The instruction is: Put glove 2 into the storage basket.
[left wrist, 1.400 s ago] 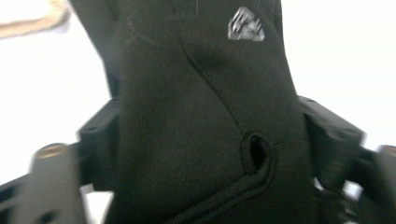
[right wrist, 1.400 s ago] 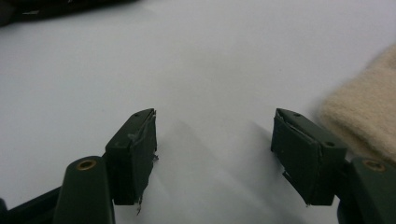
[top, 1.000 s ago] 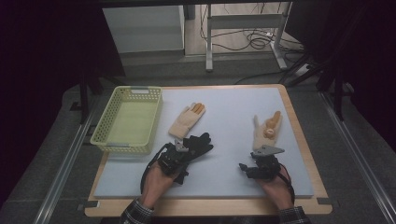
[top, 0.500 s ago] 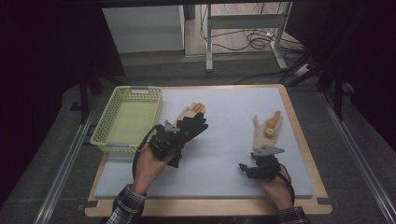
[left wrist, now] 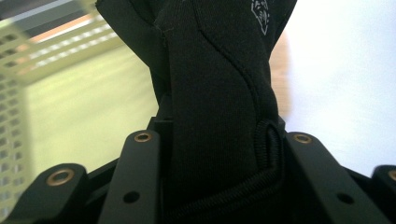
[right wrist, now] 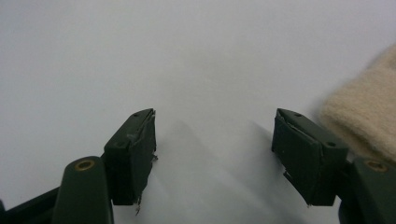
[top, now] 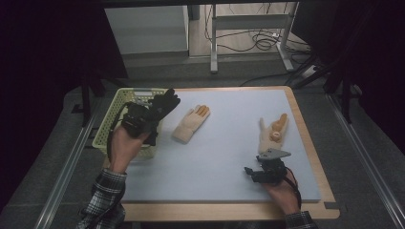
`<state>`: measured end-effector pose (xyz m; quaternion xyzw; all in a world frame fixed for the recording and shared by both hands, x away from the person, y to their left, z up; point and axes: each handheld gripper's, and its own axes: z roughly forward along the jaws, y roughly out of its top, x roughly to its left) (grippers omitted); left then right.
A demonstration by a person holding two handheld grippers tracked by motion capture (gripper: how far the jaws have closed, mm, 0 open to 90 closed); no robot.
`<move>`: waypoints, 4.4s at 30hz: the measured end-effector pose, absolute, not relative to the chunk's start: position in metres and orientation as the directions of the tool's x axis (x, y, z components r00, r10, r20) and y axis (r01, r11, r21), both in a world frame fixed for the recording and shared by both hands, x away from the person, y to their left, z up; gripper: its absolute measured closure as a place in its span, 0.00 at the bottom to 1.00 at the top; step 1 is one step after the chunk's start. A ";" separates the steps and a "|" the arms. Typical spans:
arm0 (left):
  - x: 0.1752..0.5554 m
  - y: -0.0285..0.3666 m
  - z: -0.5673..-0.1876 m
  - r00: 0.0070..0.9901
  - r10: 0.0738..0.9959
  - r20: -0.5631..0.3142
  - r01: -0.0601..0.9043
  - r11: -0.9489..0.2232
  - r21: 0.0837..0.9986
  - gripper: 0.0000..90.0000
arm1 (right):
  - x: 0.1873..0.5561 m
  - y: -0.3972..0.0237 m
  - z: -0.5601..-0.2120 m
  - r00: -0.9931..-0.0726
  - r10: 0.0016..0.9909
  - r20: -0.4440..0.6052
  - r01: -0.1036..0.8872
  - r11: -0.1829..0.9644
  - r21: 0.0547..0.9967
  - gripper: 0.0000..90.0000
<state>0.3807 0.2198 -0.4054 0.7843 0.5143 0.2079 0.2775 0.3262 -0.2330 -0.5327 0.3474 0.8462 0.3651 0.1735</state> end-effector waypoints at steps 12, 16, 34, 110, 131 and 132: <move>0.423 0.293 -0.424 0.228 0.974 0.001 0.790 -0.186 0.585 0.69 | 0.326 -0.233 -0.533 -0.696 0.717 -0.044 0.461 0.493 0.738 0.33; 0.436 0.304 -0.438 0.199 0.980 0.007 0.823 -0.171 0.542 0.69 | 0.326 -0.233 -0.533 -0.696 0.717 -0.043 0.462 0.492 0.738 0.32; 0.487 0.316 -0.499 0.108 0.991 0.082 0.934 -0.130 0.333 0.64 | 0.326 -0.233 -0.533 -0.697 0.716 -0.038 0.463 0.490 0.738 0.32; 0.280 0.167 -0.552 0.679 0.733 -0.040 0.539 -0.461 0.705 0.02 | 0.327 -0.232 -0.533 -0.680 0.731 -0.050 0.474 0.491 0.731 0.25; 0.275 0.167 -0.556 0.657 0.753 -0.041 0.535 -0.427 0.729 0.02 | 0.356 -0.200 -0.509 -0.715 0.699 0.017 0.456 0.449 0.768 0.47; 0.275 0.167 -0.556 0.657 0.753 -0.041 0.535 -0.427 0.729 0.02 | 0.356 -0.200 -0.509 -0.715 0.699 0.017 0.456 0.449 0.768 0.47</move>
